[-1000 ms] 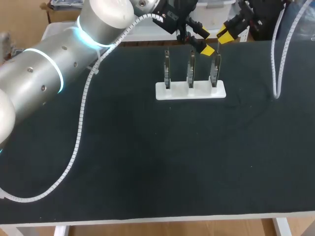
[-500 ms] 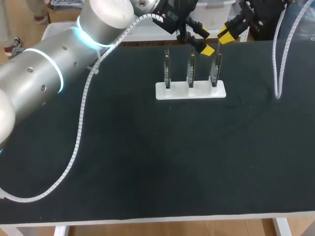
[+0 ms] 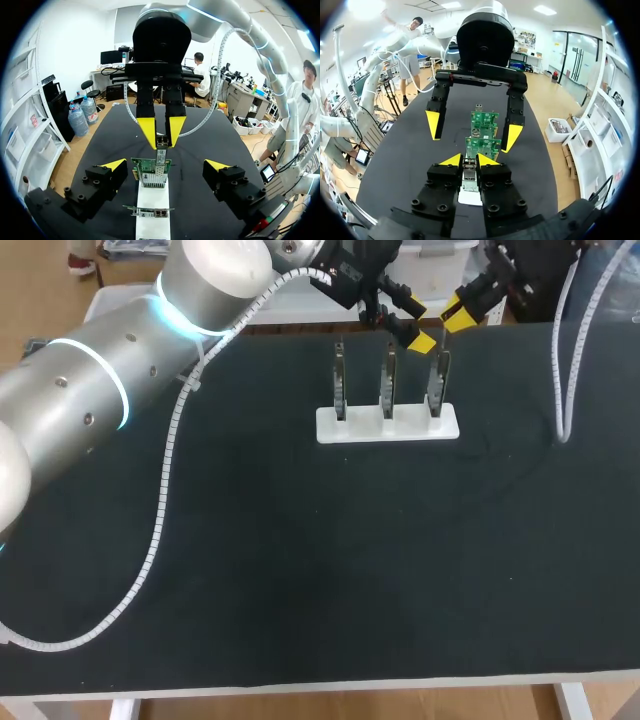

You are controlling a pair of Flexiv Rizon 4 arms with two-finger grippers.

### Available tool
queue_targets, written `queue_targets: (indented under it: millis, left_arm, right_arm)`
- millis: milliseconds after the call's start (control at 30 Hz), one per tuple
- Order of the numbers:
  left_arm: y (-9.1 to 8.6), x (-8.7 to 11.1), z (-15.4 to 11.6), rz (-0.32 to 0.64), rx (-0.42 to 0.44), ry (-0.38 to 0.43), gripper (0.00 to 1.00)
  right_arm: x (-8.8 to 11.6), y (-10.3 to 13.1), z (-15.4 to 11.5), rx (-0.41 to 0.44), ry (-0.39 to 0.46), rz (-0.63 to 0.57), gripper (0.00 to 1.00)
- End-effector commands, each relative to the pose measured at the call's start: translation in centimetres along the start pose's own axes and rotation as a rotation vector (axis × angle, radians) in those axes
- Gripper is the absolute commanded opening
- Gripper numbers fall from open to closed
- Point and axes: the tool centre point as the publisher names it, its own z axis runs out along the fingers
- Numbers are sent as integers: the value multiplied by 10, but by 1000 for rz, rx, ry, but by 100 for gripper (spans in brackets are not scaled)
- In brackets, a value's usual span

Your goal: Pick up the optical module with the left hand, and insert it into the network port with the right hand.

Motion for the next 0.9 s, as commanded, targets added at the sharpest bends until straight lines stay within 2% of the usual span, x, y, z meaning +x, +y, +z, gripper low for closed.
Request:
queue_targets:
  millis: [33, 633, 667, 700, 733, 767, 800, 900]
  left_arm:
    - [10, -4, 2, -2, 48, 10, 100]
    - [10, -4, 2, -2, 48, 10, 100]
    - [10, -4, 2, -2, 48, 10, 100]
    - [10, -4, 2, -2, 48, 10, 100]
    - [10, -4, 2, -2, 48, 10, 100]
    - [10, -4, 2, -2, 48, 10, 100]
    - [10, -4, 2, -2, 48, 10, 100]
    - [10, -4, 2, -2, 48, 10, 100]
  right_arm:
    - [1, -8, -1, -234, 2, 4, 0]
    - [4, -7, 0, -242, 2, 16, 0]
    - [4, -7, 0, -242, 2, 17, 12]
    - [4, -7, 0, -243, 2, 19, 34]
    - [4, -7, 0, -243, 3, 21, 48]
    - [4, -7, 0, -244, 3, 22, 84]
    - [4, -7, 0, -246, 4, 22, 100]
    - [4, -7, 0, -246, 5, 22, 100]
